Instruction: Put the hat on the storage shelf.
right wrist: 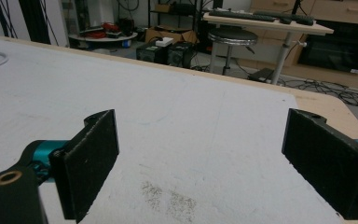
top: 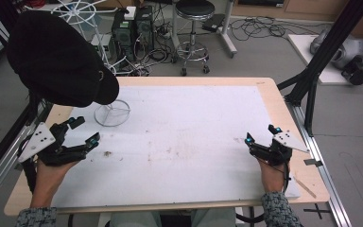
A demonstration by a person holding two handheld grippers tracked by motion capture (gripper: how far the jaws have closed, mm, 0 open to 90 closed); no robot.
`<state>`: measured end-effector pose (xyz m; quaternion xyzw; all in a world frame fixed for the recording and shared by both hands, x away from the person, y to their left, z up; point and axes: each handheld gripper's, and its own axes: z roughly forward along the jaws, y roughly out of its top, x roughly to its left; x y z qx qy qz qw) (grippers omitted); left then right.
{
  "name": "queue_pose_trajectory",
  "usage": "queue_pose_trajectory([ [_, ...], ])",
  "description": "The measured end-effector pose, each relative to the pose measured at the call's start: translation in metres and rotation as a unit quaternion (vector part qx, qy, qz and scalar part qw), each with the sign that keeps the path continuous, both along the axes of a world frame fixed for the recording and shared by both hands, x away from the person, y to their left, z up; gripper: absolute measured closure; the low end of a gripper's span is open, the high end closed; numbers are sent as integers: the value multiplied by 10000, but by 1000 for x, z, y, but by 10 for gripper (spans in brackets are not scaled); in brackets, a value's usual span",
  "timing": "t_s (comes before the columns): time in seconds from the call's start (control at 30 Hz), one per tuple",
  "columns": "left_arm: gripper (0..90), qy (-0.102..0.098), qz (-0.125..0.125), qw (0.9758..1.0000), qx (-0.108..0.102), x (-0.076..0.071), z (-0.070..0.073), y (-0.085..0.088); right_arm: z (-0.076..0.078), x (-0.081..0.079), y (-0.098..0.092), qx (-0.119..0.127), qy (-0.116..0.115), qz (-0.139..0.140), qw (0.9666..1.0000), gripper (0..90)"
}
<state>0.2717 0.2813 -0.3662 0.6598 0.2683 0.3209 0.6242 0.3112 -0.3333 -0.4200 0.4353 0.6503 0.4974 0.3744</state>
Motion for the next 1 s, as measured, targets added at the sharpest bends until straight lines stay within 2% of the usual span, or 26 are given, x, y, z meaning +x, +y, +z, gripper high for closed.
queue_pose_trajectory([
  [0.4, 244, 232, 103, 9997, -70, 4, -24, -2, -1, 1, 0, -52, 26, 21, 10000, 99],
  [0.63, 244, 377, 141, 9992, -38, 9, -38, -3, -2, 1, 0, -51, 56, 8, 10000, 99],
  [0.8, 244, 464, 150, 9988, 4, 11, -44, -3, -2, 1, 0, -57, 51, 7, 10000, 99],
  [1.0, 244, 461, 129, 9989, 7, 11, -46, -4, -2, 1, 1, -57, 46, 15, 10000, 99],
])
